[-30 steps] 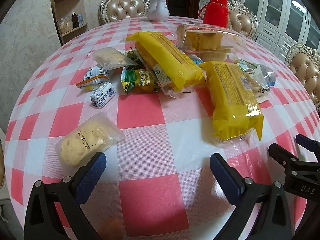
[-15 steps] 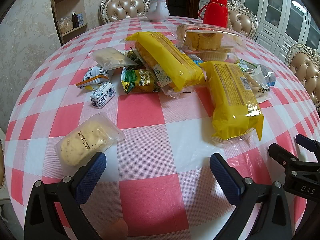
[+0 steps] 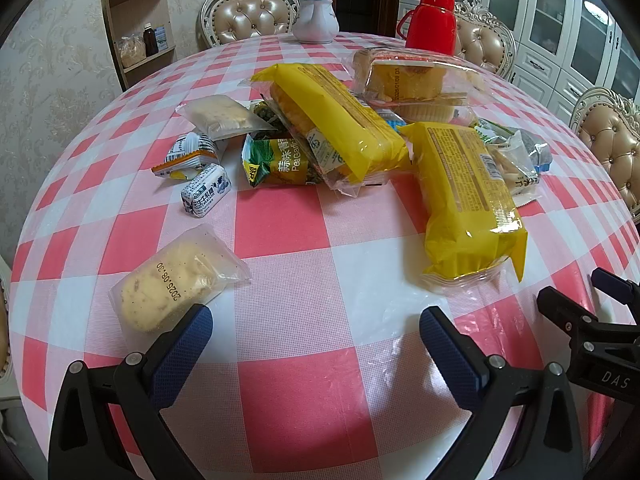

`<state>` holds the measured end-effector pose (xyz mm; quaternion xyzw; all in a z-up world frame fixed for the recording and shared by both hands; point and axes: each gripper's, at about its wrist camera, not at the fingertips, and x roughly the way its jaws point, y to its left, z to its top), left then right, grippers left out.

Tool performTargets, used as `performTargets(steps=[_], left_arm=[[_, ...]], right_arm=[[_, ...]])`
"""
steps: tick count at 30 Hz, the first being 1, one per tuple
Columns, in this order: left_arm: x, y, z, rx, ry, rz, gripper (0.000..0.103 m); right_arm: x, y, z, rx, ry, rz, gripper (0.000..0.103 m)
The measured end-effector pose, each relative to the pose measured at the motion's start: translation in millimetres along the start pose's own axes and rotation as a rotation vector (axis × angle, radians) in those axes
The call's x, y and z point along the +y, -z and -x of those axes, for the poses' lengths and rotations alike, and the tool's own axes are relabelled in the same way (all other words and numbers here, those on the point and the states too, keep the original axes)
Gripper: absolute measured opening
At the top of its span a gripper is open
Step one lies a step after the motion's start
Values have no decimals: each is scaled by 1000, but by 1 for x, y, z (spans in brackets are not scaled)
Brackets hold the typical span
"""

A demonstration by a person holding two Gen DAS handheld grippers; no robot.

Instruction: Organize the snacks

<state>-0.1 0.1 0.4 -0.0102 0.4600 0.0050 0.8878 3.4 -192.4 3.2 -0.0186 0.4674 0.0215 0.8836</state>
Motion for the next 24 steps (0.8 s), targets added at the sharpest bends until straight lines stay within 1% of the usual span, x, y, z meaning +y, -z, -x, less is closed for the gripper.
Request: performTargets(steps=[4, 7, 12, 14, 15, 16, 17, 18, 19, 21, 22, 24], left_arm=[[0, 0, 0, 0, -10, 12, 103], [-3, 8, 6, 2, -20, 25, 103], [0, 22, 18, 9, 25, -31, 103], [4, 30, 24, 9, 41, -51, 103], [8, 35, 28, 9, 46, -56, 103], [14, 41, 33, 6, 48, -52, 103], [18, 44, 36, 4, 50, -44, 103], [24, 47, 39, 0, 53, -26, 103], [32, 50, 42, -6, 58, -2, 103], [50, 51, 45, -19, 60, 65, 103], [63, 53, 48, -35, 75, 126, 103], [81, 54, 52, -57, 120, 204, 103]], right_arm=[[0, 0, 0, 0, 0, 0, 103], [0, 0, 0, 0, 1, 1, 103], [0, 1, 0, 7, -9, 14, 103], [-1, 0, 4, 26, -36, 34, 103], [-1, 5, 8, 20, -49, 26, 103], [-2, 7, 13, 12, -91, 8, 103], [0, 8, 18, 2, -157, -14, 103], [4, 8, 21, -2, -194, -18, 103], [14, 5, 23, -4, -202, 4, 103], [39, -4, 30, -37, -196, 77, 103], [53, -9, 32, -45, -202, 98, 103], [75, -21, 27, -23, -238, 106, 103]])
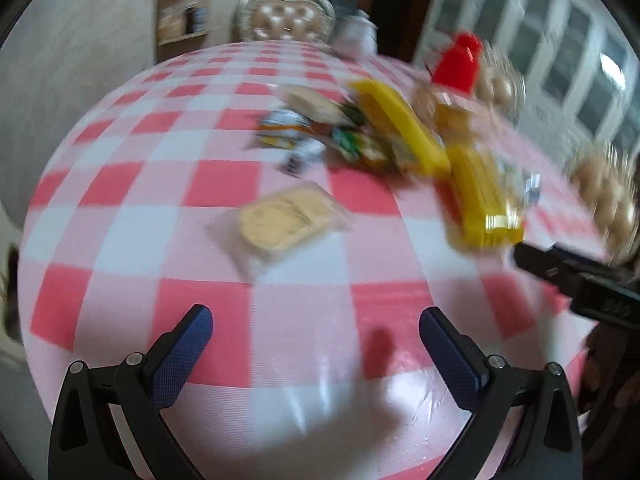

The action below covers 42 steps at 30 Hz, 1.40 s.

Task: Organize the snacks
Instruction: 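Grasp the yellow biscuit pack with the right tool while the left tool grasps the clear cookie bag, then carry both packs to the white box and release them inside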

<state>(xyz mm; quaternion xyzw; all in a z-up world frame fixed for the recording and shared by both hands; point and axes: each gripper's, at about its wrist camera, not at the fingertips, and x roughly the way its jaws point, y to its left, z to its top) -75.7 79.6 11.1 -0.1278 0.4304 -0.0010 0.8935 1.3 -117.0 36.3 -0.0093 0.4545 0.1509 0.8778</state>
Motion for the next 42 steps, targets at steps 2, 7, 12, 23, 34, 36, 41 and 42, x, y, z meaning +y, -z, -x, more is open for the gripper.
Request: performTargets(steps=[2, 7, 12, 23, 34, 36, 41, 42], left_arm=[[15, -2, 5, -23, 29, 64, 103], [26, -15, 4, -61, 0, 60, 103], [10, -43, -16, -62, -78, -137, 103], [-10, -49, -42, 25, -27, -363, 49], [-67, -38, -35, -79, 111, -227, 48], [-68, -34, -31, -92, 148, -165, 48], [-75, -25, -22, -127, 174, -98, 48], [-77, -25, -23, -129, 179, -91, 48]], right_arm=[[12, -11, -14, 12, 36, 3, 103], [10, -30, -45, 21, 173, -28, 102], [-3, -34, -50, 14, 130, -54, 80], [-25, -33, -44, -39, 44, -76, 51], [-47, -12, 6, -198, 19, -135, 50], [-52, -7, 11, -210, 9, -149, 50], [-57, 4, 23, -232, -11, -191, 50], [-59, 6, 25, -241, -10, -198, 50]])
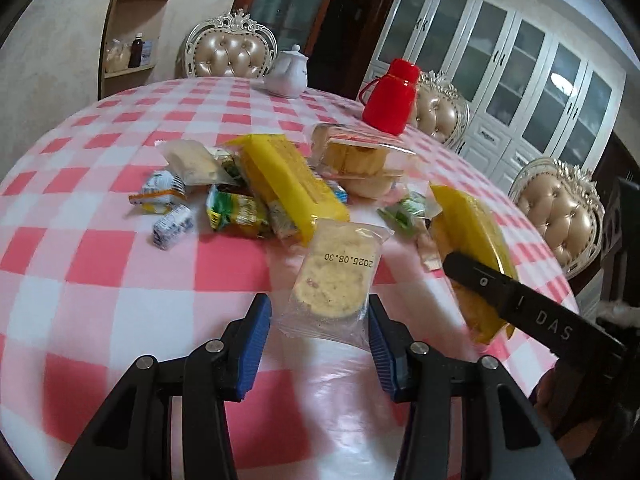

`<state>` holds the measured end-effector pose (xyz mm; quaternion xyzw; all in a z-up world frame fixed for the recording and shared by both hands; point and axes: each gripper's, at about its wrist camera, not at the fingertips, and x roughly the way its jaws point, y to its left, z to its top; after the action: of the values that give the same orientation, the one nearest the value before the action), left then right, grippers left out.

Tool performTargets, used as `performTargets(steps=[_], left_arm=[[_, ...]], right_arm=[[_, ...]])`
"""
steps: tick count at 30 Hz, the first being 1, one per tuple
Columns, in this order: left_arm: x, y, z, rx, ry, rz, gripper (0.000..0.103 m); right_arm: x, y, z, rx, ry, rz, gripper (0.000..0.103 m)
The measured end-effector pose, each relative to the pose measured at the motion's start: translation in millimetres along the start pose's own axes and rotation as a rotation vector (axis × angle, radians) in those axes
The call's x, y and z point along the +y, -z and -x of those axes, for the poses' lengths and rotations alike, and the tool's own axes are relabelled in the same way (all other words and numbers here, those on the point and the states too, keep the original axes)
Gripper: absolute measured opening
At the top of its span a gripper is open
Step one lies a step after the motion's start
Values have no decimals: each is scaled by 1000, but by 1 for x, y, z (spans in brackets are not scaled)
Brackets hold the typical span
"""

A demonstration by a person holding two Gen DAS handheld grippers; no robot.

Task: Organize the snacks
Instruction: 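Carry both packs to the white box and release them inside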

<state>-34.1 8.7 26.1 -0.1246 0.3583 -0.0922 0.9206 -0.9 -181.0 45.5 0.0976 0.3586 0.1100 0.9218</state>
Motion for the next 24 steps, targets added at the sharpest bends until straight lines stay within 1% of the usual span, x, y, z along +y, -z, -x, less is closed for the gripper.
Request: performTargets(steps=[3, 7, 9, 12, 14, 18, 24], left_arm=[[-11, 6, 6, -26, 14, -10, 48], [-30, 13, 14, -52, 57, -47, 48], [-38, 16, 16, -51, 77, -61, 48], [-46, 21, 16, -29, 110, -68, 48], [-54, 26, 19, -32, 125, -74, 48], [-61, 33, 21, -22, 166, -67, 48], [-71, 40, 24, -17, 221, -57, 48]], right_arm=[[-4, 2, 7, -24, 4, -9, 50], [-10, 8, 16, -38, 1, -33, 50], [-15, 11, 22, -49, 3, -53, 50], [-27, 16, 33, -63, 6, -87, 50], [-34, 20, 40, -69, 6, -111, 50], [-48, 32, 59, -93, 24, -136, 50], [-69, 48, 76, -79, 48, -183, 50]])
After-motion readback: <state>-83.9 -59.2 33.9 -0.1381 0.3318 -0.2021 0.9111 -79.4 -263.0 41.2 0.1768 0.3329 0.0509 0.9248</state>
